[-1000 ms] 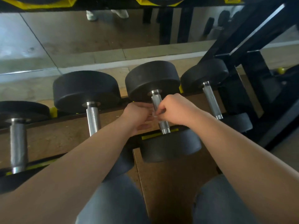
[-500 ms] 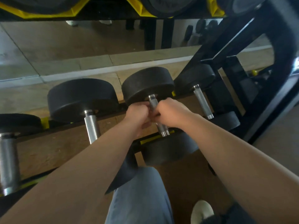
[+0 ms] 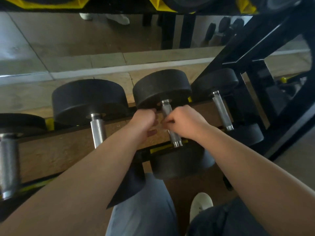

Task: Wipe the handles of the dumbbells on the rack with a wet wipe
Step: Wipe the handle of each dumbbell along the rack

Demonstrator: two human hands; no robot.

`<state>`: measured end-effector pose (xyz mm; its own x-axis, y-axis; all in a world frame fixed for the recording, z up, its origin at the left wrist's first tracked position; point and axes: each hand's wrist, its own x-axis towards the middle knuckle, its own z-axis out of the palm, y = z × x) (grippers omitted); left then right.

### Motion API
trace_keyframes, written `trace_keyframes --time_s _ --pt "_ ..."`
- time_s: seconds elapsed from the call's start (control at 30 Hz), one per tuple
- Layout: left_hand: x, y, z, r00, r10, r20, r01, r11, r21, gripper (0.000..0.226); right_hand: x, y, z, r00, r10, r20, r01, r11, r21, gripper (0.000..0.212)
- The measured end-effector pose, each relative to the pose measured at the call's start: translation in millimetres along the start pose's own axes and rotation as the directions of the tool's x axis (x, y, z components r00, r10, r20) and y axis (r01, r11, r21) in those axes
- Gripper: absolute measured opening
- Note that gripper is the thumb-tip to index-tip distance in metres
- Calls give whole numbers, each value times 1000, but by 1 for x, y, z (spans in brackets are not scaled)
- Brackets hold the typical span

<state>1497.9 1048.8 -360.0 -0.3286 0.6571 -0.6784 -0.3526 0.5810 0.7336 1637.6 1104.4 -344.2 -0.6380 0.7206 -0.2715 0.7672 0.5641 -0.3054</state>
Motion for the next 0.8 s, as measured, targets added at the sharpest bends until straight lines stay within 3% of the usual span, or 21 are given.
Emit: trace_keyframes --time_s 0.07,0.13,0.2,0.3,0.37,0.47,0.53,0.67,0.8 --pt "0 -1 1 999 19 39 -20 999 29 20 6 -5 -1 984 -5 -181 1 1000 -19 22" --pt "1 -1 1 997 42 72 -45 998 36 26 8 -5 -4 968 -12 -252 4 999 -32 24" --pt "-2 -2 0 993 49 110 -55 997 47 23 4 -1 -6 986 12 -168 -9 1000 16 21" --pt "-6 -5 -2 980 32 195 -75 973 219 29 -12 2 -1 999 32 30 -32 999 24 18" --pt "-5 -8 -2 976 33 215 -82 971 226 31 -16 1 2 1000 28 -14 -28 999 20 18" --pt "2 -8 -5 985 87 149 -87 996 -6 29 -10 -2 3 984 99 -151 -59 967 249 22" --pt "8 -10 -6 982 137 132 -131 990 -54 36 -5 -1 3 973 153 -170 -73 911 406 25" --pt "14 -17 3 967 236 96 -251 945 210 35 -2 7 0 971 192 -143 -81 825 559 28" --pt "22 -24 7 961 275 -15 -264 935 237 33 1 16 -3 962 223 -155 -83 785 614 31"
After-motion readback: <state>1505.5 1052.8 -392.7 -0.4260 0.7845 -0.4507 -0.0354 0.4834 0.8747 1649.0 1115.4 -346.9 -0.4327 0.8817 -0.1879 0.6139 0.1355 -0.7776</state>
